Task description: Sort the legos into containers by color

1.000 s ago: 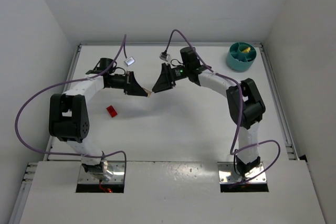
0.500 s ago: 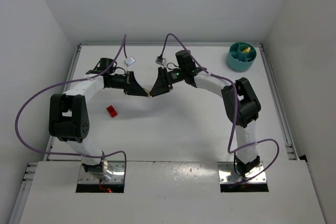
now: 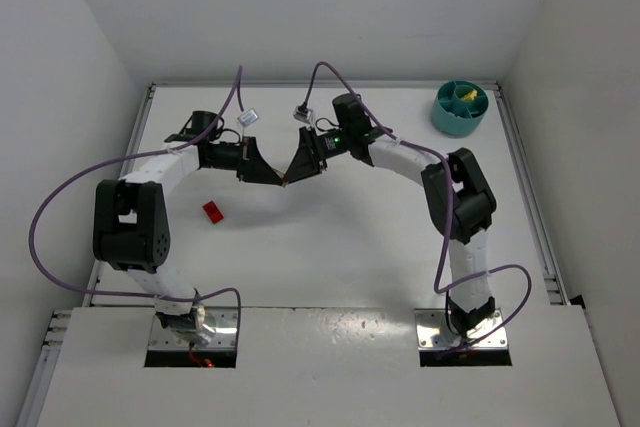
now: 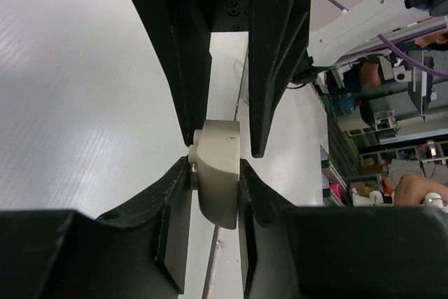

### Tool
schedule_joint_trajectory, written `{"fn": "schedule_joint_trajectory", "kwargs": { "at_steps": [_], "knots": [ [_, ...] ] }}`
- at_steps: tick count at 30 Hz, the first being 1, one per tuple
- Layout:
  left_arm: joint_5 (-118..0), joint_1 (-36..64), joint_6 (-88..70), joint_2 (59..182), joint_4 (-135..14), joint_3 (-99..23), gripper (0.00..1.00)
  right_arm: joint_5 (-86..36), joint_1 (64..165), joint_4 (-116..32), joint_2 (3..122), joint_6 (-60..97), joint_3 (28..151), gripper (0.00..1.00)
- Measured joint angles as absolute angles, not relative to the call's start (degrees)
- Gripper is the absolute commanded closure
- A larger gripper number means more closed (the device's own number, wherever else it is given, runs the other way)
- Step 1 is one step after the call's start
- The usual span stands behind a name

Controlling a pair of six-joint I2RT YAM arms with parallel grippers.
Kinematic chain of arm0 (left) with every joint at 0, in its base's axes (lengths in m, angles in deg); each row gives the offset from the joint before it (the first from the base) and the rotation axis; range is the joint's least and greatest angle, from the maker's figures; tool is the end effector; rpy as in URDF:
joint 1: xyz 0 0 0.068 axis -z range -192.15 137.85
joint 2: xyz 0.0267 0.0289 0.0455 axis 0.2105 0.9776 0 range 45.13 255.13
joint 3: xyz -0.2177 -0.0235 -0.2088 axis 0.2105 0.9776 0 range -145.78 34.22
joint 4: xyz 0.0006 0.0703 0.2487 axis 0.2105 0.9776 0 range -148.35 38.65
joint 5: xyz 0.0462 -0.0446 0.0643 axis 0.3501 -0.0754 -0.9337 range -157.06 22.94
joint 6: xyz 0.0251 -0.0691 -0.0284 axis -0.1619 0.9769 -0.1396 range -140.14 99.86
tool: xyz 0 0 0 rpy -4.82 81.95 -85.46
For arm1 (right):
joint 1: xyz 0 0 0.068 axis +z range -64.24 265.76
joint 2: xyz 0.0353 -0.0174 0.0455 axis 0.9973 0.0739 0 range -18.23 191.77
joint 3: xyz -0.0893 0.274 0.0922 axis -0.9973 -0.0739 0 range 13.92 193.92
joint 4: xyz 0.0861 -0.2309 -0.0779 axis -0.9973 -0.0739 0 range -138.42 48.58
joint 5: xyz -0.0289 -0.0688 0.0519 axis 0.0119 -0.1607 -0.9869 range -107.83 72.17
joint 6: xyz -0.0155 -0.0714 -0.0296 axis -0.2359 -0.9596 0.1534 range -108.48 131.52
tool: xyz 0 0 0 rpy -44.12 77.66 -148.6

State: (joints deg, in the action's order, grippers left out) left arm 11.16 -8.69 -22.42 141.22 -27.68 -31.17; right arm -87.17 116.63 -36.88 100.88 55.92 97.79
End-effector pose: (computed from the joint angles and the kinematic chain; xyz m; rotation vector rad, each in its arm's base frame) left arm 0.3272 -0.0860 0.2575 0.5449 2.0936 -1.7276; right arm 0.3792 0.3004 0.2304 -0.6056 2.3042 1.9848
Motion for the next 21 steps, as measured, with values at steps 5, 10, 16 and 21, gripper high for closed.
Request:
{"fn": "schedule_joint_trajectory", "kwargs": {
  "at_steps": [5, 10, 16, 21],
  "knots": [
    [11.77, -8.43, -22.4, 141.2, -27.7, -31.15, 0.94, -87.15, 116.65, -36.95, 100.92, 55.55, 98.3, 0.69],
    [11.79, -8.43, -22.16, 141.07, -27.53, -30.93, 0.68, -87.37, 116.68, -36.99, 101.14, 54.24, 98.3, 0.94],
    [9.61, -8.78, -22.38, 140.08, -27.5, -30.69, 0.32, -85.27, 115.8, -46.81, 99.76, 44.9, 98.36, 0.99],
    [2.33, -11.51, -22.68, 135.78, -27.63, -30.56, 0.27, -72.68, 109.59, -70.83, 95.24, 24.64, 103.8, 0.99]
  ]
}}
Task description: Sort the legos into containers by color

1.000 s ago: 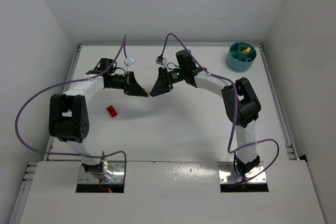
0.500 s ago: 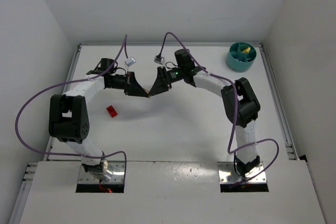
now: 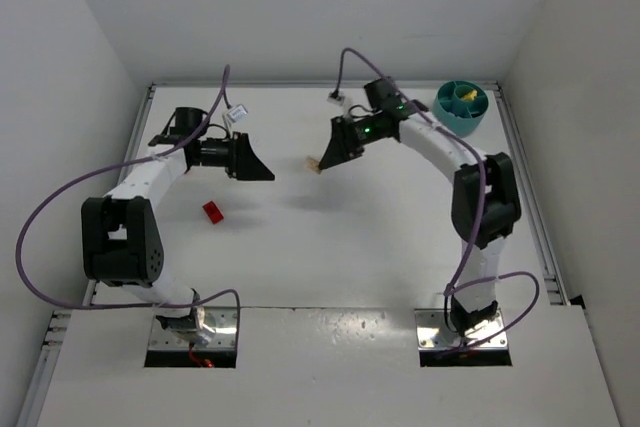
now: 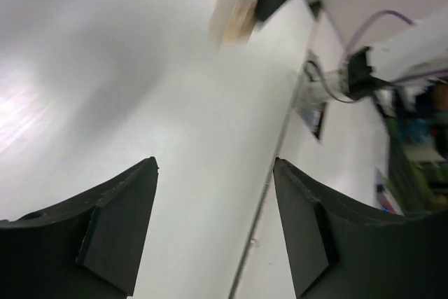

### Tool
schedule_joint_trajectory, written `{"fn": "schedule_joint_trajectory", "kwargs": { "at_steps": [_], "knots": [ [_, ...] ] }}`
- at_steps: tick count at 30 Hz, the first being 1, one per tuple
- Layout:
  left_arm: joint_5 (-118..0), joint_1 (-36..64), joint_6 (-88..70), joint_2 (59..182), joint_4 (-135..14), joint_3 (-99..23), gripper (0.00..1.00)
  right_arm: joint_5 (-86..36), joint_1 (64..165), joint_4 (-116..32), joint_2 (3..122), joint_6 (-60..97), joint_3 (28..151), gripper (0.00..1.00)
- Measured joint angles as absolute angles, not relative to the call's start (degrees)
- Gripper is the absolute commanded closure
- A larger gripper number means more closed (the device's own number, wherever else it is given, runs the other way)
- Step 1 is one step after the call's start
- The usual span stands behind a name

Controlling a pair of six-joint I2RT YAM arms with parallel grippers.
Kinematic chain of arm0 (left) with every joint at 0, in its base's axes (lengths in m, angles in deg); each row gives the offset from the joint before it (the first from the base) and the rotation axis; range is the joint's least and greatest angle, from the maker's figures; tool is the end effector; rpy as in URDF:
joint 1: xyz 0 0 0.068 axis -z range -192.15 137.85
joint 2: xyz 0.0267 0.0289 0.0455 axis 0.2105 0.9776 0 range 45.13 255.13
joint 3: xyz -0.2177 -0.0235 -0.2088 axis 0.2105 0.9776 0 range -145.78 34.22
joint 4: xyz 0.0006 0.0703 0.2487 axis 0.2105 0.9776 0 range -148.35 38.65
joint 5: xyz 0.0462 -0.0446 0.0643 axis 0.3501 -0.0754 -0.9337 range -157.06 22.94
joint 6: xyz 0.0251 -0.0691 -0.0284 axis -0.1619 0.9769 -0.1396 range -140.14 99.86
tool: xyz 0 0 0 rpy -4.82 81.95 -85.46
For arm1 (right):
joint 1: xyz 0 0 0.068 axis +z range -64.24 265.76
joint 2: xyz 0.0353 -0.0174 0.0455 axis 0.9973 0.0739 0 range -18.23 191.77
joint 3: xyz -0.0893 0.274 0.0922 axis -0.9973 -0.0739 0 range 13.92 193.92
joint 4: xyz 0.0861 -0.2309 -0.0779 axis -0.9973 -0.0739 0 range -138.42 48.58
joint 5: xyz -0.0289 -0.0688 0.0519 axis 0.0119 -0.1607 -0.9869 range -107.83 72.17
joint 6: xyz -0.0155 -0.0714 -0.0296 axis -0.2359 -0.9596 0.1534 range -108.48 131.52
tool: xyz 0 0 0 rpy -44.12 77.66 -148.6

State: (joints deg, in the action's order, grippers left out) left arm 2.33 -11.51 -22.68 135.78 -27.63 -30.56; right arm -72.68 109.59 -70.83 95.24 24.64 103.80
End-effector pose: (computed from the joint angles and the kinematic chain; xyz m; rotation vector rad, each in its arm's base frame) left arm 0.3201 -0.0668 0.2749 0.5060 2.1362 -1.4772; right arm 0.3901 0.2327 0.2518 -0.6515 2.3971 1.4641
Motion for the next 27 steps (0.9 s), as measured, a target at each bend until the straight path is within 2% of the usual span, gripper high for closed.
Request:
{"fn": "schedule_joint_trajectory", "kwargs": {
  "at_steps": [5, 13, 15, 22, 27],
  "knots": [
    [-9.56, -12.89, -23.8, 132.98, -27.55, -31.52, 0.27, -54.93, 97.29, -84.49, 87.39, 9.91, 108.63, 1.0],
    [-22.28, -12.23, -24.61, 132.08, -28.31, -33.59, 0.27, -30.28, 79.06, -88.47, 84.22, -2.09, 118.14, 1.0],
    [-23.75, -12.03, -24.54, 132.08, -28.36, -33.59, 0.26, -27.68, 76.04, -88.12, 85.78, -3.16, 121.53, 1.0],
    [-24.97, -11.81, -24.28, 132.15, -28.44, -33.59, 0.0, -23.46, 69.27, -86.19, 96.79, -4.16, 134.38, 1.0],
    [-24.71, -11.81, -23.93, 133.2, -28.51, -33.62, 0.0, -22.74, 69.09, -84.16, 103.41, -4.01, 137.42, 1.0]
  ]
}}
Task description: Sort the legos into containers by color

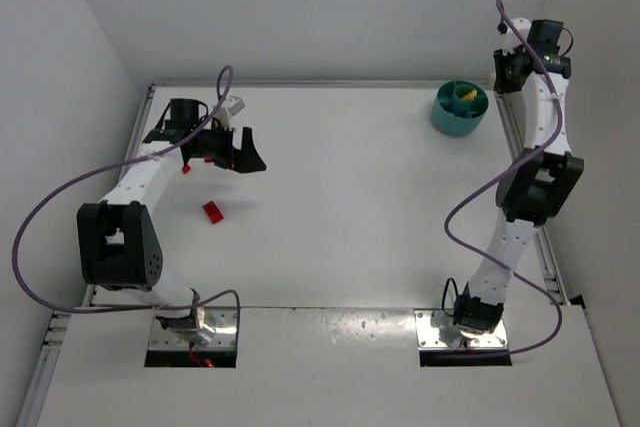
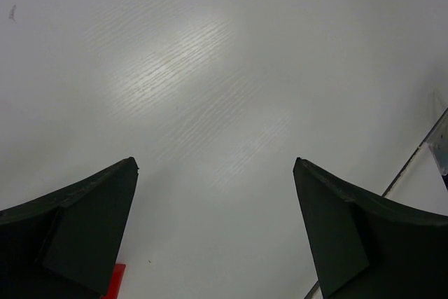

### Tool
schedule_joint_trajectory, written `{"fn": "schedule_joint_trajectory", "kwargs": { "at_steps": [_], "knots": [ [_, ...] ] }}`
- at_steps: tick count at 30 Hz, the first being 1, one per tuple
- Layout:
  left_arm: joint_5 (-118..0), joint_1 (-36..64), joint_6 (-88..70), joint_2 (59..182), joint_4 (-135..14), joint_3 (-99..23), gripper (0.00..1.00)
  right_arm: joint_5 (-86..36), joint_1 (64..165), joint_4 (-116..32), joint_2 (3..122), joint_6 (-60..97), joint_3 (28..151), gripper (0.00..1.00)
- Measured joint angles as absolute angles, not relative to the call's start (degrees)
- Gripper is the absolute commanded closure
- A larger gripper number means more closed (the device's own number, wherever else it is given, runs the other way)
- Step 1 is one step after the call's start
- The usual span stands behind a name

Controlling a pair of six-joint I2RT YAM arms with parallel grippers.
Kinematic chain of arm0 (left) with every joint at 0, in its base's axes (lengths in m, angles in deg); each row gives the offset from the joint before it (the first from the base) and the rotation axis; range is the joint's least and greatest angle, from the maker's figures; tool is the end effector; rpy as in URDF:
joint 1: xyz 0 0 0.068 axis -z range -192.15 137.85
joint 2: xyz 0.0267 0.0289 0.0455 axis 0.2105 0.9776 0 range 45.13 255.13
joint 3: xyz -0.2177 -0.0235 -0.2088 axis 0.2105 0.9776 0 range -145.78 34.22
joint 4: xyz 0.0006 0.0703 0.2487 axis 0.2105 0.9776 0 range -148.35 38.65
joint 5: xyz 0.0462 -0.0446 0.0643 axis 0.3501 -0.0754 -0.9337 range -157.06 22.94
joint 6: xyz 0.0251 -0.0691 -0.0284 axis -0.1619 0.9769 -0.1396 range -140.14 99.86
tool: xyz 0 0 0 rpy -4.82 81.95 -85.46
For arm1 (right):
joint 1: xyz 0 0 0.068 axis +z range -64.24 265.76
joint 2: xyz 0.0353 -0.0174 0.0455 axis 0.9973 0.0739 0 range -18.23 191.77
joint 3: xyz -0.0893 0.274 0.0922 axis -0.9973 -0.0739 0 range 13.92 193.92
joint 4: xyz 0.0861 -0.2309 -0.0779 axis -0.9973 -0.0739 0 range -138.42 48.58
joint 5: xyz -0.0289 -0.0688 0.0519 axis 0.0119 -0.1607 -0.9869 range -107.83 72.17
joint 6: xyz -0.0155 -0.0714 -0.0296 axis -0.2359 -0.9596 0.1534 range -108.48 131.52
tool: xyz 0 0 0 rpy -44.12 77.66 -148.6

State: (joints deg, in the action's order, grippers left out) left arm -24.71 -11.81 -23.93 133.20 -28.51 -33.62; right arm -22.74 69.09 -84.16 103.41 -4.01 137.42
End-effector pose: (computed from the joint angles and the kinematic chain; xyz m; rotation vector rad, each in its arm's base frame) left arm 0.3369 -0.0475 0.2855 0.4053 2.2812 -0.8633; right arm 0.5009 -0.1440 0.3396 -0.0221 2.2886 -0.1957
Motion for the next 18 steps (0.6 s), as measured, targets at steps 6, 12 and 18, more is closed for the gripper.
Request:
{"fn": "schedule_joint_trajectory", "kwargs": {
  "at_steps": [6, 12, 18],
  "knots": [
    [-24.2, -11.81, -23.69, 135.23, -28.46, -33.59, 0.0, -22.67, 69.12, -79.96, 108.18, -3.62, 138.58, 1.0],
    [-23.59, -11.81, -23.17, 135.45, -28.51, -33.59, 0.0, -22.47, 69.07, -74.96, 109.82, -3.44, 139.15, 1.0],
    [-23.48, -11.81, -22.64, 136.37, -28.55, -33.59, 0.0, -22.82, 69.07, -71.31, 111.55, -3.44, 139.52, 1.0]
  ]
}}
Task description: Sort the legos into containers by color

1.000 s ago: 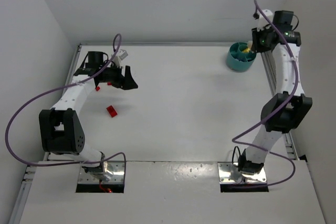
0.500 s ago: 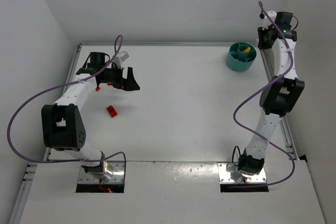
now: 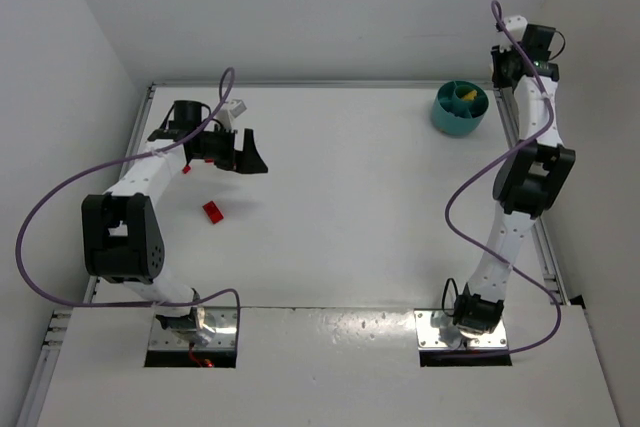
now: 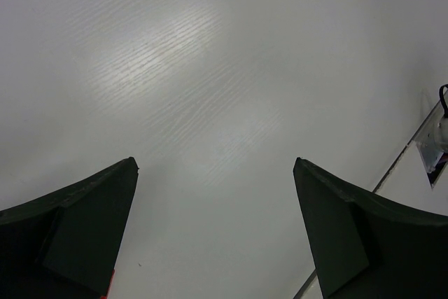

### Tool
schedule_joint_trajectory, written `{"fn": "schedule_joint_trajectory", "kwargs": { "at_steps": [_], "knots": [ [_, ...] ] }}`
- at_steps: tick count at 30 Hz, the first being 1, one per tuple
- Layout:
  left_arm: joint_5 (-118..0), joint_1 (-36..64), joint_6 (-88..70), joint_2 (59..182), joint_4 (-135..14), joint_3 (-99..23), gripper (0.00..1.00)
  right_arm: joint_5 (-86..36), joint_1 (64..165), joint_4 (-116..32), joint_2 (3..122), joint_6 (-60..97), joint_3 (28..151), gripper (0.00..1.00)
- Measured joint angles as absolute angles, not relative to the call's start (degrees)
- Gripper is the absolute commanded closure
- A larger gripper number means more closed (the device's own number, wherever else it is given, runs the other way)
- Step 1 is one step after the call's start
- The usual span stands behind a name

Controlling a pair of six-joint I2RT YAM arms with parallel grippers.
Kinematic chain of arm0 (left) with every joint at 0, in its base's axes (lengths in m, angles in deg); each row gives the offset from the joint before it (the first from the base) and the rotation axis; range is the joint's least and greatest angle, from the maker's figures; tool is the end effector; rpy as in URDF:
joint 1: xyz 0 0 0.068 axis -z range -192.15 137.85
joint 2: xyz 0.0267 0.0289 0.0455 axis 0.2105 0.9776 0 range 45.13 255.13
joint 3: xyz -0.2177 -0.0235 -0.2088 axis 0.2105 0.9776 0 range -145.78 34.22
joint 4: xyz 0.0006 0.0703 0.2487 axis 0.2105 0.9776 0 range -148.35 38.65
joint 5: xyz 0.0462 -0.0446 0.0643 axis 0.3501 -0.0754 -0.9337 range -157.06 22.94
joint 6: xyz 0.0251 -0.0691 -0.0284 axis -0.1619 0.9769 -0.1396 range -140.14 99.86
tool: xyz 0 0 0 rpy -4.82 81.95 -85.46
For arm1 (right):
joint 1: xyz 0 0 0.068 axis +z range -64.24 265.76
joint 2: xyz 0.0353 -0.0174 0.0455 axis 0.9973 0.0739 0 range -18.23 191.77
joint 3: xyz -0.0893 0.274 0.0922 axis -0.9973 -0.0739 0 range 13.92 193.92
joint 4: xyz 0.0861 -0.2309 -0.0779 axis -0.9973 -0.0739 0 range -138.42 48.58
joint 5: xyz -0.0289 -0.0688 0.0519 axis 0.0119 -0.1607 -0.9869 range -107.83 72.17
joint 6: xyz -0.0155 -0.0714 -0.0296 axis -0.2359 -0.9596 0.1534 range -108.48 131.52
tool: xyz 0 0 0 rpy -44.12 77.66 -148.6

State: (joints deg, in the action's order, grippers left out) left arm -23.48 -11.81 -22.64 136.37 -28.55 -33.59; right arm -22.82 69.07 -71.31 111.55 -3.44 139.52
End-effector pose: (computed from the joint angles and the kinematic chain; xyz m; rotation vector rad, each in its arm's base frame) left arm 0.3453 -0.0486 0.2684 0.3688 2.3315 -0.9206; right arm 0.5487 -0.1584 0.3029 -0.0175 2.1713 -0.2233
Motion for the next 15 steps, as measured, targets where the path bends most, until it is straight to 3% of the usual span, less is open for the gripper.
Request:
{"fn": "schedule_joint_trajectory", "kwargs": {
  "at_steps": [15],
  "knots": [
    [-21.69, -12.95, -22.36, 137.35, -28.68, -33.59, 0.0, -22.21, 71.34, -66.11, 115.06, -5.1, 142.01, 1.0]
  ]
}}
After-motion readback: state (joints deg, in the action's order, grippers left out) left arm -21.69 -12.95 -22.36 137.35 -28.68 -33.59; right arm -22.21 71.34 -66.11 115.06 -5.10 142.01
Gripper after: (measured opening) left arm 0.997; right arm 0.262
